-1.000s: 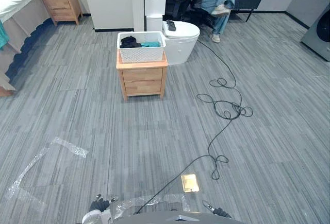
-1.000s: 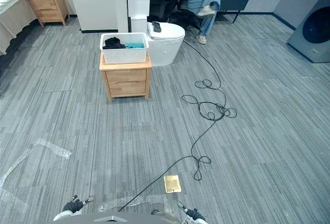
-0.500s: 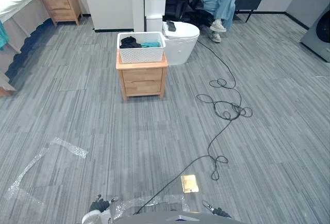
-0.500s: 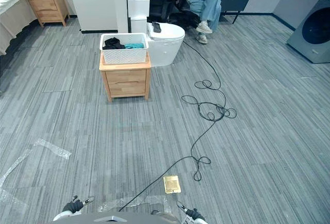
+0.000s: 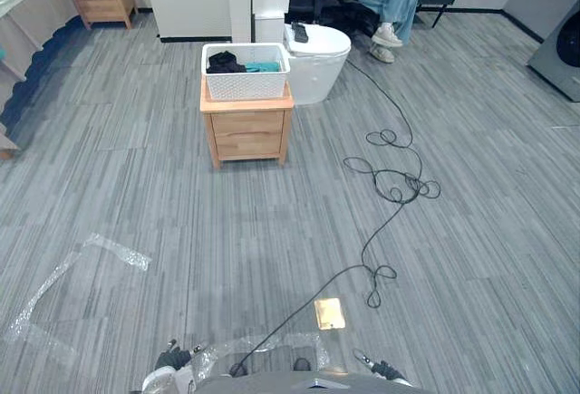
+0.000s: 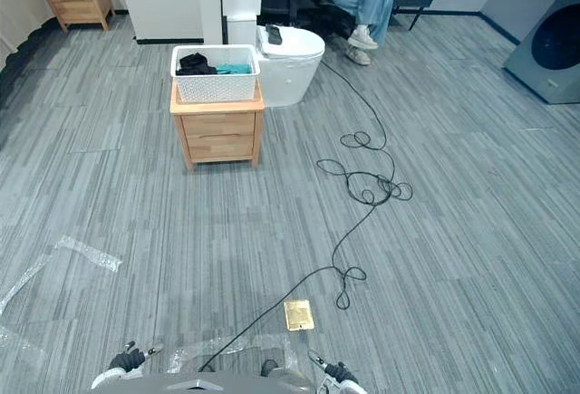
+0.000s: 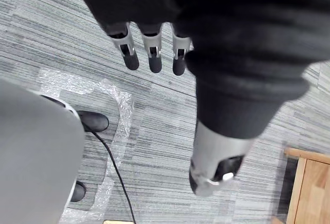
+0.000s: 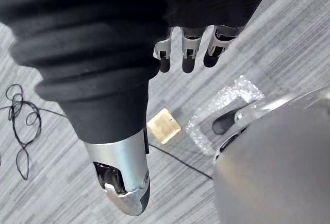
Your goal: Pick up the laundry basket with both hands and put the clothes into the washing machine.
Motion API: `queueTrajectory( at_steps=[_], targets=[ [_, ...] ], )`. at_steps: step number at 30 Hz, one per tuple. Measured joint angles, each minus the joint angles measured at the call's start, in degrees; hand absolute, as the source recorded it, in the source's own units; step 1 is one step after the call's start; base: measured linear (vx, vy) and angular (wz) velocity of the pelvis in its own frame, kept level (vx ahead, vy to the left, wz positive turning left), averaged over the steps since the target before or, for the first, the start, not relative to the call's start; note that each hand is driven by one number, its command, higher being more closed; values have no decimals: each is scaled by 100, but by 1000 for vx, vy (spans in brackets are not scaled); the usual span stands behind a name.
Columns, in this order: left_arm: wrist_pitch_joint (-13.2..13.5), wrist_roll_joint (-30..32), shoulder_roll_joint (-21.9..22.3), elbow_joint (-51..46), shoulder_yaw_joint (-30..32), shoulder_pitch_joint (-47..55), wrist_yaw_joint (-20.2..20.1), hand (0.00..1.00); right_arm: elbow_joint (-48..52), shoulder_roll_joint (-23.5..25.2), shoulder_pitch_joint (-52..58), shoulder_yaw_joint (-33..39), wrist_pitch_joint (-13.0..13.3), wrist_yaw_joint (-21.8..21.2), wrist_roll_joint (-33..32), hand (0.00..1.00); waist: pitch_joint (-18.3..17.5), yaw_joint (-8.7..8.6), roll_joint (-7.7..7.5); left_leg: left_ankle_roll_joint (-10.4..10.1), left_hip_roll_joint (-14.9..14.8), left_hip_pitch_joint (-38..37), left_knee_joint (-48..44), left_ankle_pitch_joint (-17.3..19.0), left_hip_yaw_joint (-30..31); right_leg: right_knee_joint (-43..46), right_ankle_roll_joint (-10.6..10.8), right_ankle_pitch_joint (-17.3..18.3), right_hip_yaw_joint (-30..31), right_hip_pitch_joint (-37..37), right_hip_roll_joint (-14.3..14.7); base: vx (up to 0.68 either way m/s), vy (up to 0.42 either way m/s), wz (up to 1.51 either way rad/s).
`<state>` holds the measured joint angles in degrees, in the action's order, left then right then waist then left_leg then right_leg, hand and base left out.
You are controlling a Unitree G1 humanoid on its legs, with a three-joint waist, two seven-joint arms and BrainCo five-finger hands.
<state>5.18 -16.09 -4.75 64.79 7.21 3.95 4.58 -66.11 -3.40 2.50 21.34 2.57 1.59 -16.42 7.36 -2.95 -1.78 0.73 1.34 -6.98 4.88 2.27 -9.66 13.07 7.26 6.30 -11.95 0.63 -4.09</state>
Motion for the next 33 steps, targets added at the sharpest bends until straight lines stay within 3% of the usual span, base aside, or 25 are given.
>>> queueTrajectory(
  at_steps=[1,2,3,5,6,8,10,12,13,14,15,16,17,18,20,22,24,25,26,27,28,30,31,32,33],
  targets=[
    [0,-7,7,-1,-6,-2,0,0,6,-8,-13,18,2,0,-21,0,72,3,-9,13,-18,-14,-1,7,2,562,-4,32,-52,255,-64,-12,53,33],
    [10,-6,-34,-14,-1,-41,2,0,50,-12,-24,57,13,-1,-49,0,144,-2,-3,54,-22,-38,-4,4,15,1794,-96,13,-70,857,-240,-14,50,13],
    [-6,-6,-81,-6,18,-89,0,0,83,15,-24,149,21,-4,-99,0,189,-5,-25,67,10,-56,-7,-6,23,2368,-237,-28,-57,1160,-348,69,38,16],
    [-36,-12,-231,4,181,-95,7,0,85,126,-17,261,17,-8,-182,0,336,28,-211,22,-4,-372,-40,72,81,3318,-278,353,-144,1662,-610,172,20,5],
    [-47,-69,-237,6,199,-94,9,0,63,123,16,262,19,-8,-184,0,335,32,-212,-4,-32,-407,-40,107,98,3234,-268,412,-181,1718,-638,198,21,6],
    [-36,-885,-149,2,309,-216,12,0,-27,147,43,370,-7,-6,-235,0,352,-61,-178,-127,-114,-416,-41,236,249,2166,-226,405,-210,1935,-686,240,-20,23],
    [30,-1458,-14,-10,408,-309,31,0,-30,159,100,476,-15,7,-354,0,400,-90,-104,-283,-211,-509,-41,383,312,1084,-248,26,-161,1930,-642,367,-142,24],
    [77,-1656,93,-71,522,-307,70,0,-69,167,195,502,-34,15,-351,0,435,-86,-133,-415,-281,-607,-312,761,348,842,-314,-192,-47,1939,-659,393,-210,19],
    [77,-1657,159,-102,646,-291,105,0,-85,181,226,614,-61,16,-352,0,438,-94,-99,-500,-413,-571,-700,1113,367,1031,-386,-145,2,1917,-639,340,-260,22],
    [93,-1697,256,-151,769,-211,117,0,-3,150,327,700,-69,17,-352,0,374,-118,74,-622,-744,-531,-1315,1532,387,1279,-496,48,-134,1768,-418,566,-380,41],
    [104,-1713,247,-205,860,-170,104,0,-17,115,339,685,-56,23,-349,0,364,-141,40,-732,-998,-14,-2846,1814,304,1457,-792,386,-239,1603,-292,495,-348,45],
    [96,-1745,282,-283,898,-169,103,0,-7,90,318,683,-57,25,-350,0,384,-171,81,-674,-1220,408,-3769,1716,231,1483,-847,534,-329,1492,-217,620,-438,24],
    [99,-1857,384,-535,967,-148,98,0,48,58,187,618,-31,32,-350,0,448,-38,244,-412,-1679,1241,-5635,735,215,1383,-1224,657,-362,1187,58,502,-381,-7],
    [101,-1885,402,-587,963,-141,93,0,62,2,123,555,-18,34,-350,0,497,12,254,-522,-1743,1503,-6215,569,320,1344,-1352,665,-367,1040,133,531,-345,-32],
    [108,-1954,381,-625,948,-150,90,0,61,-130,-131,343,-3,51,-346,0,630,83,261,-686,-1616,2139,-7306,731,466,901,-1437,724,-332,242,258,641,-268,-26],
    [145,-1973,352,-736,879,-129,103,0,155,-167,-245,177,11,109,-347,0,651,166,199,-670,-1456,2484,-6815,784,145,327,-1294,596,-306,-442,260,602,-220,-15],
    [203,-1959,355,-810,831,-107,99,0,237,-175,-508,135,43,149,-353,0,655,249,194,-657,-1347,2773,-5457,787,-113,-20,-1077,466,-212,-843,278,475,-96,-36],
    [205,-1896,358,-784,848,-90,100,0,250,-163,-683,137,92,174,-353,0,659,265,189,-629,-1248,2792,-4117,705,-126,-180,-848,371,-94,-1054,283,554,-25,-67],
    [203,-1773,371,-764,880,-29,98,0,386,-125,-802,141,126,228,-353,0,665,310,168,-628,-1127,2719,-2399,299,7,-359,-646,399,64,-1343,272,558,10,-63],
    [202,-1738,377,-753,888,-25,98,0,433,-101,-801,138,131,234,-352,0,664,327,169,-632,-1105,2691,-2060,194,67,-399,-597,429,95,-1407,271,583,87,-61],
    [203,-1742,403,-720,923,-3,98,0,462,-113,-792,139,214,236,-351,0,648,378,200,-667,-1100,2696,-1267,38,292,-531,-399,560,224,-1684,279,595,170,-50],
    [203,-1726,370,-580,962,27,105,0,427,-169,-703,107,225,240,-347,0,617,423,255,-649,-1137,2706,-1228,42,317,-582,-96,796,433,-2119,230,672,307,-61],
    [161,-1672,341,-453,1027,126,101,0,417,-187,-573,53,223,235,-342,0,472,471,267,-589,-1062,2734,-1455,-613,373,-263,-113,1021,653,-2175,94,748,426,-59],
    [162,-1610,236,-372,1086,140,102,0,341,-79,-492,23,215,229,-341,0,261,463,-23,-503,-803,2838,-1758,-890,302,543,-38,1123,708,-1795,-227,752,420,-44],
    [156,-1569,160,-331,1077,124,103,0,271,-20,-456,28,217,223,-341,0,205,419,-164,-476,-670,2833,-1833,-902,291,1085,-54,1062,704,-1562,-409,649,286,1]
  ],
)
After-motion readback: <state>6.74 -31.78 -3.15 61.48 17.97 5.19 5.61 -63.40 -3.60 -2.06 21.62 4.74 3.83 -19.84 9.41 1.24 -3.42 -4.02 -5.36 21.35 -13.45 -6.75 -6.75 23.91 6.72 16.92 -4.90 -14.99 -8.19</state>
